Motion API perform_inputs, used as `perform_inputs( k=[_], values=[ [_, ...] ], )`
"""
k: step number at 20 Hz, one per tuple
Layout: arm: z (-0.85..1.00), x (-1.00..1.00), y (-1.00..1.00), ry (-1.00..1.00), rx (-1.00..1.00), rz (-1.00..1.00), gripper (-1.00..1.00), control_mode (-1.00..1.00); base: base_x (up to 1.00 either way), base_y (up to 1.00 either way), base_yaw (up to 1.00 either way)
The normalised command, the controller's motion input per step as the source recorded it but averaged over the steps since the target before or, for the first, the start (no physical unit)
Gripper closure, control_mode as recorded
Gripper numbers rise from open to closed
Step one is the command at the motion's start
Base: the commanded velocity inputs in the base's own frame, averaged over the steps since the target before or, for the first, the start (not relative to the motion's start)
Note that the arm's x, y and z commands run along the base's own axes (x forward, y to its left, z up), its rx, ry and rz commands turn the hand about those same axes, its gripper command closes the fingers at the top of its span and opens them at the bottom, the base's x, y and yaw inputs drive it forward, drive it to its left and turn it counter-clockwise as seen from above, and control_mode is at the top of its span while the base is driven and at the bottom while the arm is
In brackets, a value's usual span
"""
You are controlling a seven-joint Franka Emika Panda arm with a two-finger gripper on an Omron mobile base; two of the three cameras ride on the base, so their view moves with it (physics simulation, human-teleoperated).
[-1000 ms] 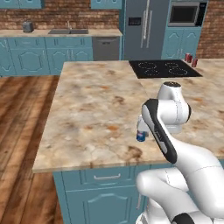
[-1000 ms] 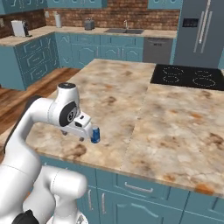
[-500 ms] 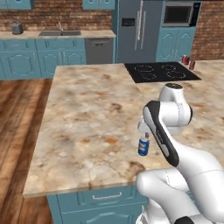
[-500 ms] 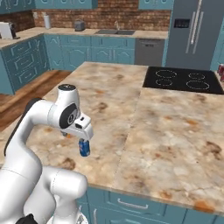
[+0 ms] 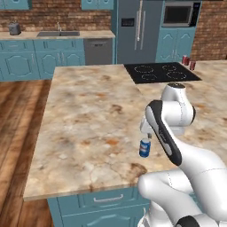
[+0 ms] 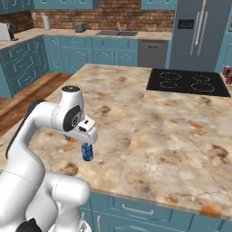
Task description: Four empty soda cans are scattered around the kitchen. Gather all the cans and cluster them next to the stove for recycling.
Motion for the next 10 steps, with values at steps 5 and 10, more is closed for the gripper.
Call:
perform_inputs(
  k=[5, 10],
  values=[
    [0.0, 0.08, 0.03, 0.0, 0.0, -0.01, -1.0, -1.0, 0.0, 0.0, 0.0],
    [0.03, 0.88, 0.28, 0.13, -0.02, -0.08, -1.0, -1.0, 0.0, 0.0, 0.0]
  ],
)
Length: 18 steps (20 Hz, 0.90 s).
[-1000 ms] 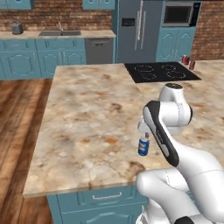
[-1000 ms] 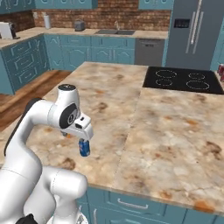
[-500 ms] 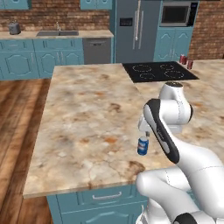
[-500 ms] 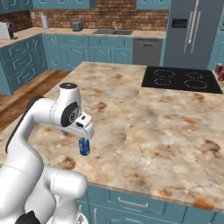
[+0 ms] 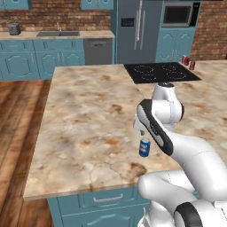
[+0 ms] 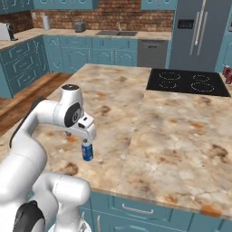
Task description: Four empty soda cans are scattered around the kitchen. Gather all the cans and cluster them next to the stove for recycling.
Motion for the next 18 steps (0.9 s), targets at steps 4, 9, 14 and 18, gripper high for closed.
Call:
perform_inputs(
  k=[4, 9, 14, 18],
  values=[
    [0.0, 0.42, 0.01, -0.02, -0.01, 0.04, -1.0, -1.0, 0.0, 0.0, 0.0],
    [-0.03, 0.0, 0.0, -0.06, -0.07, 0.0, -1.0, -1.0, 0.0, 0.0, 0.0],
    [-0.18, 0.03, -0.01, -0.1, -0.04, 0.02, -1.0, -1.0, 0.0, 0.0, 0.0],
    [-0.24, 0.2, 0.0, -0.09, -0.01, 0.0, -1.0, -1.0, 0.0, 0.0, 0.0]
  ],
)
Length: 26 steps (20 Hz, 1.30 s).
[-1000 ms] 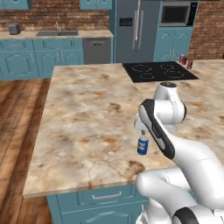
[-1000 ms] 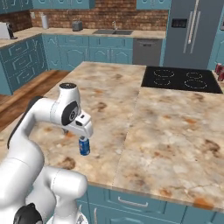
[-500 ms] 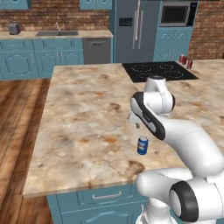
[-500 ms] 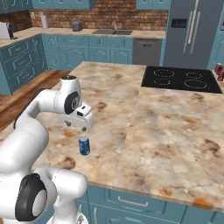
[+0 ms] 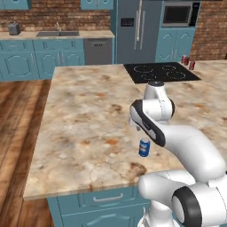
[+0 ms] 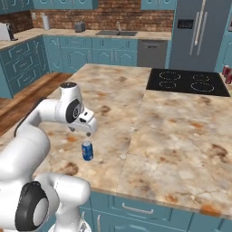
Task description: Four empty soda cans are scattered around the kitchen. Gather all the cans and cluster them next to the stove for recycling.
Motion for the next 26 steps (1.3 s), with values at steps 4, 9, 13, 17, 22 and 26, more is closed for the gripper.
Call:
perform_inputs(
  k=[4, 9, 13, 17, 22, 26],
  values=[
    [-0.44, 0.43, -0.08, -0.01, 0.0, 0.01, -1.0, -1.0, 0.0, 0.0, 0.0],
    [-0.14, 0.28, -0.04, 0.0, 0.0, 0.0, -1.0, -1.0, 0.0, 0.0, 0.0],
    [0.0, -0.07, 0.0, 0.0, 0.0, 0.0, -1.0, -1.0, 0.0, 0.0, 0.0],
    [0.0, -0.34, 0.0, 0.0, 0.0, 0.0, -1.0, -1.0, 0.0, 0.0, 0.0],
    [-0.11, -0.16, 0.0, 0.0, 0.0, 0.0, -1.0, -1.0, 0.0, 0.0, 0.0],
    [-0.34, 0.0, 0.0, 0.0, 0.0, 0.0, -1.0, -1.0, 0.0, 0.0, 0.0]
  ],
)
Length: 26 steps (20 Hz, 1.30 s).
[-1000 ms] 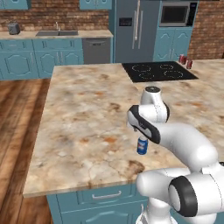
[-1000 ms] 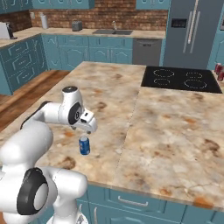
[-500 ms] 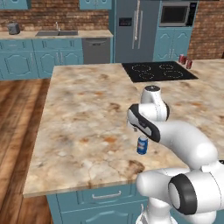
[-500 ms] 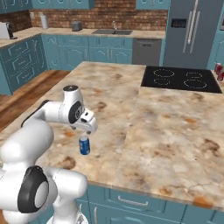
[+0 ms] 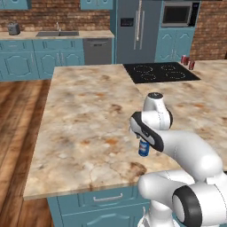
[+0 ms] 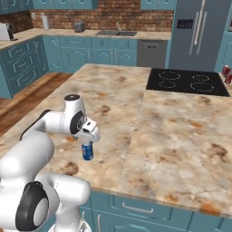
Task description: Four empty soda cans are scattered around the kitchen. Gather all the cans and cluster them next to the stove for recycling.
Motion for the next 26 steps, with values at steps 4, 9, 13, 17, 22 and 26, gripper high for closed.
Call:
perform_inputs(
  k=[4, 9, 13, 17, 22, 26],
  values=[
    [-0.4, 0.02, 0.0, 0.0, 0.0, 0.0, -1.0, -1.0, 0.0, 0.0, 0.0],
    [-0.27, 0.08, 0.0, 0.0, 0.0, 0.0, -1.0, -1.0, 0.0, 0.0, 0.0],
    [0.0, 0.25, 0.0, 0.02, 0.0, 0.0, -1.0, -1.0, 0.0, 0.0, 0.0],
    [0.1, 0.07, 0.0, 0.05, 0.0, 0.0, -1.0, -1.0, 0.0, 0.0, 0.0],
    [0.01, 0.0, 0.0, 0.01, 0.0, 0.0, -1.0, -1.0, 0.0, 0.0, 0.0],
    [-0.06, 0.05, -0.02, 0.0, 0.0, 0.0, -1.0, -1.0, 0.0, 0.0, 0.0]
  ],
)
